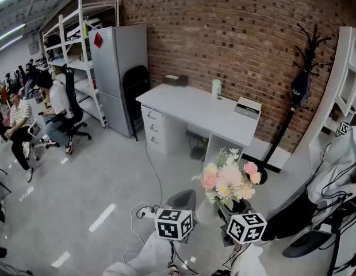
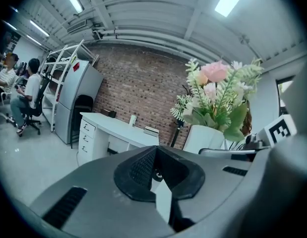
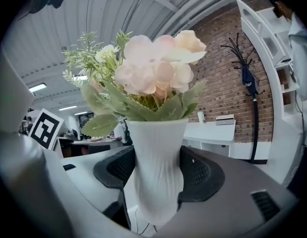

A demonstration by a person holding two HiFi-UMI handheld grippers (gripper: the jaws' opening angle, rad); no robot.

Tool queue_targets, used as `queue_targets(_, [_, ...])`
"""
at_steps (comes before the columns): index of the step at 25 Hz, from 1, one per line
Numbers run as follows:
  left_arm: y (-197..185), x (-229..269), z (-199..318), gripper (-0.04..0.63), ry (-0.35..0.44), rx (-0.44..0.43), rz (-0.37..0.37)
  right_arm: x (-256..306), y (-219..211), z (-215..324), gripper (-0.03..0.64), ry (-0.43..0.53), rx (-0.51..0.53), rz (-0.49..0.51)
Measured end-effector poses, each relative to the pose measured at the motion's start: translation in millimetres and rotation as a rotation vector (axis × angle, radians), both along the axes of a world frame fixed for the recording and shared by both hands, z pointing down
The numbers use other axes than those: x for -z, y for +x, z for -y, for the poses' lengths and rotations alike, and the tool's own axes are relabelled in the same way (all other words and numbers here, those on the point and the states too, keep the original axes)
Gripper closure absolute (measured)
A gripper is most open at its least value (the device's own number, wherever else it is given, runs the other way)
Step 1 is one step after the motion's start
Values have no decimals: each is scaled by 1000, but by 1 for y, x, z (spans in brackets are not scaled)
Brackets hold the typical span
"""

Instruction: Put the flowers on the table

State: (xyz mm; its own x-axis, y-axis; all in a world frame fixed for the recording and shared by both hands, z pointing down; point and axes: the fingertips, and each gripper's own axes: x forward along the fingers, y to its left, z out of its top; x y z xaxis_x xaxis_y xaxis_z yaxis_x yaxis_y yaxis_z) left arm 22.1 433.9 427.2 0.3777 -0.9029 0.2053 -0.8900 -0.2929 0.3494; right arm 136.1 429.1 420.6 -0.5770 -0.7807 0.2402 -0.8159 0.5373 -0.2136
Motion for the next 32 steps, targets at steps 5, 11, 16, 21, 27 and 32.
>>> queue_targets(5, [-28, -13, 14, 588, 12, -10, 7, -10, -21, 16, 359, 12, -23, -4])
queue_targets(11, [-61, -22, 30, 589, 7, 21, -12, -15, -28, 27, 359, 2, -60, -10])
queue_targets(16, [-79, -28, 34, 589, -2, 34, -24, -18, -27, 39, 359, -12, -101, -14])
queue_targets(21, [-76, -37, 49, 589, -17, 33, -28, -19, -28, 60, 359, -13, -103, -5])
queue_targets(27, [-80, -44, 94, 589, -25, 46, -15, -30, -33, 108, 359, -32, -91, -3])
queue_targets(32, [-84, -39, 143, 589, -21, 61, -15, -24, -39, 159, 359, -28, -67, 0])
